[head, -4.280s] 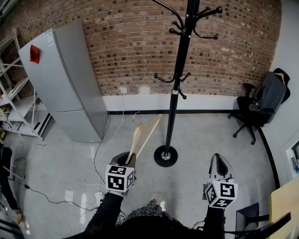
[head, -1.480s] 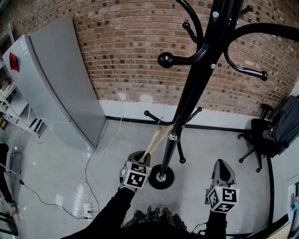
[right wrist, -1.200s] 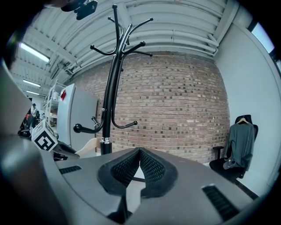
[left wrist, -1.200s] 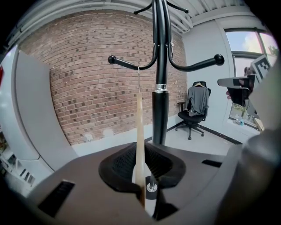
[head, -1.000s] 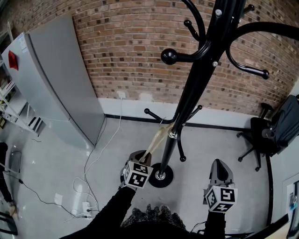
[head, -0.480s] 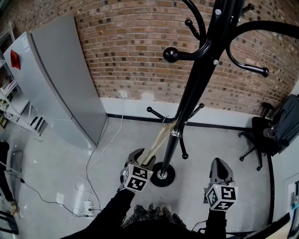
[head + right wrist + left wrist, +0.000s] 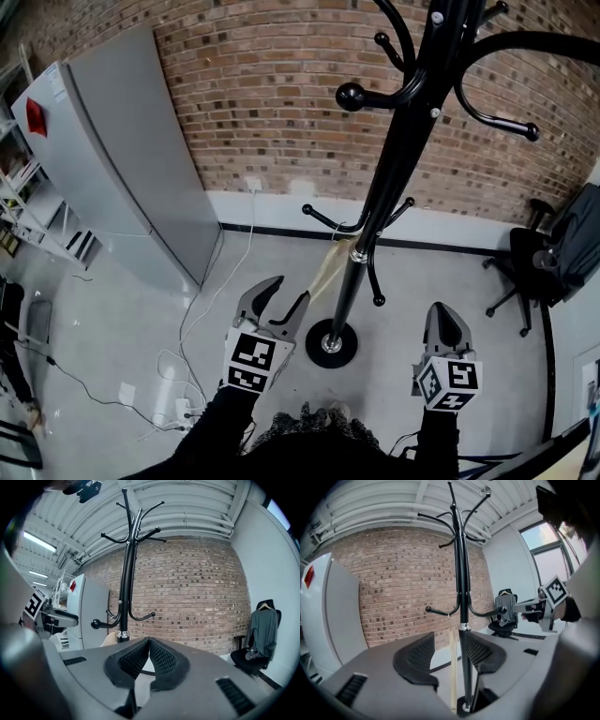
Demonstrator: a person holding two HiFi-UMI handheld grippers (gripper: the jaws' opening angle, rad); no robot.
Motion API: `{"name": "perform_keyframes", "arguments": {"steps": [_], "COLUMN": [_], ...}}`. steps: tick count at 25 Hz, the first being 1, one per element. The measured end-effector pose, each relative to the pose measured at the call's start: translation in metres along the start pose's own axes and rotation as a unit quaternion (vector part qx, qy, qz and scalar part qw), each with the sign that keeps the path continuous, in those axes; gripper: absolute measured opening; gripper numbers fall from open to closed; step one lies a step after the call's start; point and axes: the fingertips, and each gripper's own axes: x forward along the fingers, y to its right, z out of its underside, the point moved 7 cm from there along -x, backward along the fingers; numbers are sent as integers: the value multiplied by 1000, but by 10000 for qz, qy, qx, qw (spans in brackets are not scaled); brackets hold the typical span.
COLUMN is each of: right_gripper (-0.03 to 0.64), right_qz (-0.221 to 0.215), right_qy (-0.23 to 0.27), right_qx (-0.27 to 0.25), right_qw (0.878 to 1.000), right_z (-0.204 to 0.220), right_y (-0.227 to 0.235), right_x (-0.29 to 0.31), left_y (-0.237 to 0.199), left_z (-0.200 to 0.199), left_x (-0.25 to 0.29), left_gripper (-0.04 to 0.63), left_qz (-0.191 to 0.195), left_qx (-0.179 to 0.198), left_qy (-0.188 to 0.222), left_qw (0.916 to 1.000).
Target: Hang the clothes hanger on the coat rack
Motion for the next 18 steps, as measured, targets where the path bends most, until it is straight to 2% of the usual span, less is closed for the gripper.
{"name": "perform_keyframes", "arguments": {"steps": [2,4,9,18], "right_gripper": [9,9,9,9], "right_qz": [-21,-58,-138,-16], "right_qy": [64,136,285,464], "right_qx": [-3,-27,-48,-152], "right_qw": [10000,9999,9995,9988], "right_z": [-5,-11,-17,-27], "right_y": [-3,-7,-15,-20], "right_x": [0,1,0,-2], "left_y": [0,-1,-4,-2], "left_z": [-13,-19,-27,-22], "left_x": [-10,-17,-31,-37], "left_gripper": [178,100,8,6], "left_qz": [-11,-48,-181,-130], "left_qx": [-3,4,-75,-393], "left_qy": [389,724,1024,967], "left_qw": [9992,9974,9946,9945]}}
